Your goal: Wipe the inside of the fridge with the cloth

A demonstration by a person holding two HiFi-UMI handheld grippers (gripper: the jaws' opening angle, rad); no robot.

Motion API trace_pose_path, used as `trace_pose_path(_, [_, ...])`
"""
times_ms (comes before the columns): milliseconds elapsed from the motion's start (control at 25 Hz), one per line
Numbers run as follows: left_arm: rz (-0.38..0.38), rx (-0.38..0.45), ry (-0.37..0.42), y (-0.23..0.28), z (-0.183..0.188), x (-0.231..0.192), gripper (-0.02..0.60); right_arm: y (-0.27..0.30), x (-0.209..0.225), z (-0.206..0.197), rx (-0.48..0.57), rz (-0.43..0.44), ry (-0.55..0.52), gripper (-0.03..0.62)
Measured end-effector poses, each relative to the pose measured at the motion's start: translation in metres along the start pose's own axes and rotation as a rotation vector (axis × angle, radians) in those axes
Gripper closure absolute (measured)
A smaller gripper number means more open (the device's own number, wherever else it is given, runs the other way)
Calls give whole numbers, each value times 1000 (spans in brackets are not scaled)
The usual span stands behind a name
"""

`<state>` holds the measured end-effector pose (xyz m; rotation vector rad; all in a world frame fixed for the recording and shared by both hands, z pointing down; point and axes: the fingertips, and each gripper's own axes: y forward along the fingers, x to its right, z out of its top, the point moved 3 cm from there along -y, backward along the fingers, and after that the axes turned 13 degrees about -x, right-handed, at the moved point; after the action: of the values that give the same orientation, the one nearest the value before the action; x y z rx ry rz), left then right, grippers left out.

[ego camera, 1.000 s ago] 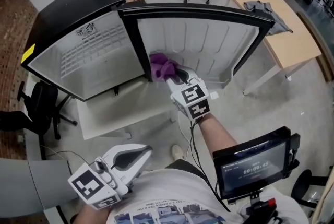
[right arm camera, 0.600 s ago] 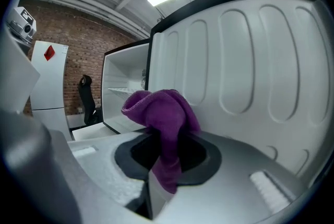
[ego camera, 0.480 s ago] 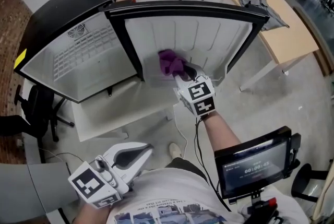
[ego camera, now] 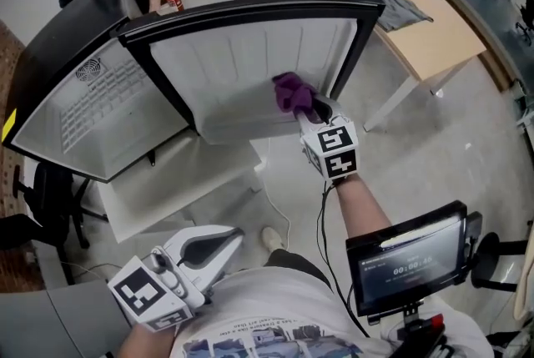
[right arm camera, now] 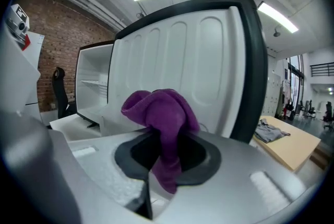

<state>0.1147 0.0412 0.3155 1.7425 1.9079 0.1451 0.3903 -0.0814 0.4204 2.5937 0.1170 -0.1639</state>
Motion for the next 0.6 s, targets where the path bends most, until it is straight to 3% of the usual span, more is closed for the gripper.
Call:
trace_pose_path(320, [-38, -6, 9, 6, 1, 3, 574, -19, 35, -18, -26, -105, 27, 520])
trace_pose_path(480, [-36, -7, 5, 2, 0, 1, 574, -24, 25, -15, -5, -89, 39, 520])
trace_pose_path(600, [-28, -9, -2, -4, -3, -2, 574, -21, -4, -3, 31, -23, 9, 520])
